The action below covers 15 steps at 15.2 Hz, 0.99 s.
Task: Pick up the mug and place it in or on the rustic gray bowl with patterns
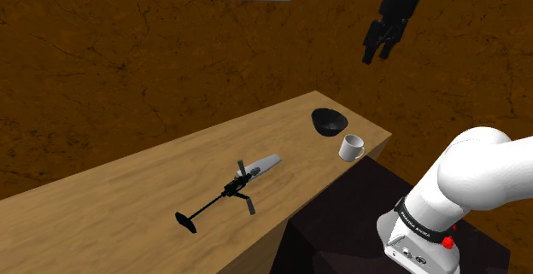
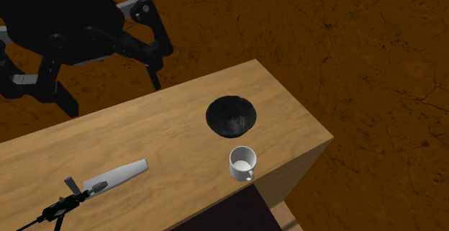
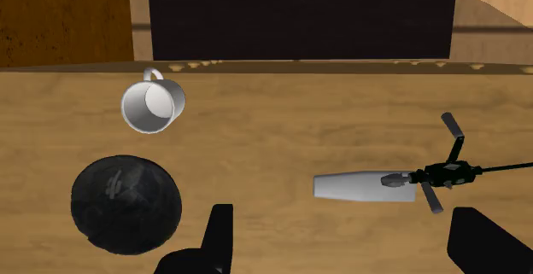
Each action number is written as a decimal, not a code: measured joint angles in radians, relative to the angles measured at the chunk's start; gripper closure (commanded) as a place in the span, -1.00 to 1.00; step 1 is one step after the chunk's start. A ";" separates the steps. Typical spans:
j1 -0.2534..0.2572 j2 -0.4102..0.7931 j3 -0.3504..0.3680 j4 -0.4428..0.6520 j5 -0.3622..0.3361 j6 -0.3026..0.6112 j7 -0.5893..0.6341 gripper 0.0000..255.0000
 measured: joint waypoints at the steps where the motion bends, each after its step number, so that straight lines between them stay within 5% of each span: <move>1: 0.000 0.000 0.000 0.000 0.000 0.000 0.000 -1.00; 15: -0.054 0.052 -0.145 -0.363 -0.126 0.406 -0.132 -1.00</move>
